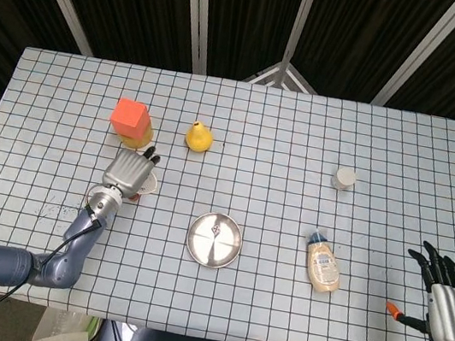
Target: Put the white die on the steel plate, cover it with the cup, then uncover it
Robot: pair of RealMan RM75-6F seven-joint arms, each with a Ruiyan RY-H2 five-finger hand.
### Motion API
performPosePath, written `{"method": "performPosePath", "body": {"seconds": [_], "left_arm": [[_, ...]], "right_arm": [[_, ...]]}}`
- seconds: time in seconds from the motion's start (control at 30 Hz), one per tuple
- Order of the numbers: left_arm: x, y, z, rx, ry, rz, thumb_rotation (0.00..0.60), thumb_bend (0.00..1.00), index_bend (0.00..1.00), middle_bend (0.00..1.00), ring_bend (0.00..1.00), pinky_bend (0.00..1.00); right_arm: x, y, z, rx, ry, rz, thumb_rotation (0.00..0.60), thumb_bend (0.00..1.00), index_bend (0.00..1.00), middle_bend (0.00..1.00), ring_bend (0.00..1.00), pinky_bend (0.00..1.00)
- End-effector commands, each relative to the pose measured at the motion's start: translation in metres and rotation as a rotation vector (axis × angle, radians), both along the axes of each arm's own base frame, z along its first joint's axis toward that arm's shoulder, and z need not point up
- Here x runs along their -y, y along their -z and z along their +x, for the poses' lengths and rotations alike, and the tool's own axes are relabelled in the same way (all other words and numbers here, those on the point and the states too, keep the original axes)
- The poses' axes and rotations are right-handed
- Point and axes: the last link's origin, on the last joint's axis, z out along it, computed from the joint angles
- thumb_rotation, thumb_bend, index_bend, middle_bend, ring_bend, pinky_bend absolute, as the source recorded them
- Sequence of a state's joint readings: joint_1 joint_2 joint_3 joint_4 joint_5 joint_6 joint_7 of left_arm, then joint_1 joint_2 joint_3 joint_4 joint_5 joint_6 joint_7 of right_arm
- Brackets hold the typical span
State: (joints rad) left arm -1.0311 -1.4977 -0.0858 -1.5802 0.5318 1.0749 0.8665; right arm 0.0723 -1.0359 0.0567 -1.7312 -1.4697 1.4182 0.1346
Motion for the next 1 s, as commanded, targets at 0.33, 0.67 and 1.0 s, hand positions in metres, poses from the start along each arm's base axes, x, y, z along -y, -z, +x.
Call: {"method": "performPosePath", "body": {"seconds": [0.33, 0.67, 1.0], "left_arm": [[0.019, -0.079, 0.057, 0.264, 0.085, 0.126, 0.600, 0.22, 0.19, 0.14, 0.63, 0.72], [0.111, -0.143, 0.004, 0.227, 0.075, 0.082, 0.600, 0.22, 0.24, 0.17, 0.34, 0.37], [0.218, -0.155, -0.130, 0.149, 0.179, 0.458, 0.600, 0.22, 0.26, 0.14, 0.15, 0.20]], "right_arm": [[-0.001, 0.000, 0.002, 0.000, -0.005, -0.004, 0.600, 0.14, 0.18, 0.03, 0.10, 0.00], [-0.001, -0.001, 0.000, -0.042, 0.005, -0.018, 0.600, 0.14, 0.18, 0.03, 0.10, 0.00], [0.000, 0.003, 0.002, -0.109, -0.002, -0.051, 0.600, 0.14, 0.18, 0.03, 0.10, 0.00]]}}
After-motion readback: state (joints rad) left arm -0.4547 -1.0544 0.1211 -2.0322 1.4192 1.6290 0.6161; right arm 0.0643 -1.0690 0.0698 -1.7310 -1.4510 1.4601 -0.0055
